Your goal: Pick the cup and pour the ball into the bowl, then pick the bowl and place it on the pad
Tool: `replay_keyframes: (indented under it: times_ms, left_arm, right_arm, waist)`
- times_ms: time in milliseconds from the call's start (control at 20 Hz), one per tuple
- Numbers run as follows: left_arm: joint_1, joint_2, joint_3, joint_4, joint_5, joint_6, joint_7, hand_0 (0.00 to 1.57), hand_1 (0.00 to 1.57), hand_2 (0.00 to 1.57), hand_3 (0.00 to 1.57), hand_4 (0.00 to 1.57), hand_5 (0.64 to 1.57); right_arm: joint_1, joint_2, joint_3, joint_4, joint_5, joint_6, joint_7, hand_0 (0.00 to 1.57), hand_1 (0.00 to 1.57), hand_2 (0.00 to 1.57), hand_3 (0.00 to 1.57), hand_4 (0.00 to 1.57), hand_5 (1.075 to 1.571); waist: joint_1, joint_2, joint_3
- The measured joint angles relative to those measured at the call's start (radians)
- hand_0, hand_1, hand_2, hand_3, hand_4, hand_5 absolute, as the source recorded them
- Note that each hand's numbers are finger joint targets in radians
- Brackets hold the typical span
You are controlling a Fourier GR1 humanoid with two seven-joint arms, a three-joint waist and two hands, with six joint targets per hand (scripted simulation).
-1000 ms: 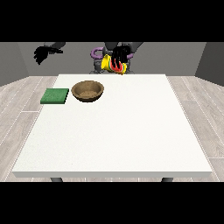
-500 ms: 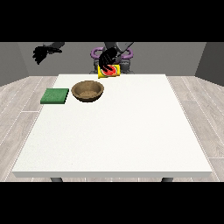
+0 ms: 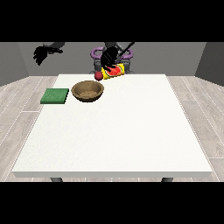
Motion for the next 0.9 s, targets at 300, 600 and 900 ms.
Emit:
replay_keyframes:
  times_ms: [300, 600, 900]
  left_arm:
    - [0.077, 0.013, 0.312, -0.119, 0.302, 0.172, 0.041, 1.17, 1.17, 1.44, 1.27, 1.46, 1.17]
    - [0.226, -0.039, 0.569, -0.276, 0.687, 0.345, -0.023, 0.0, 0.0, 0.0, 0.0, 0.0, 1.541]
    - [0.39, -0.057, 0.664, -0.458, 1.13, 0.352, -0.23, 0.0, 0.0, 0.0, 0.0, 0.0, 1.564]
  right_arm:
    - [0.037, -0.012, -0.027, 0.008, -0.018, -0.004, 0.009, 0.0, 0.0, 0.0, 0.0, 0.1, 1.565]
    - [0.02, 0.023, -0.026, -0.003, -0.024, -0.038, 0.013, 0.0, 0.0, 0.0, 0.0, 0.33, 1.568]
    - [-0.034, 0.106, 0.006, -0.037, 0.001, -0.125, 0.005, 0.0, 0.0, 0.0, 0.0, 0.2, 1.571]
  waist:
    - [0.064, -0.009, -0.0081]
    - [0.106, 0.069, -0.0191]
    - [0.118, 0.15, -0.0174]
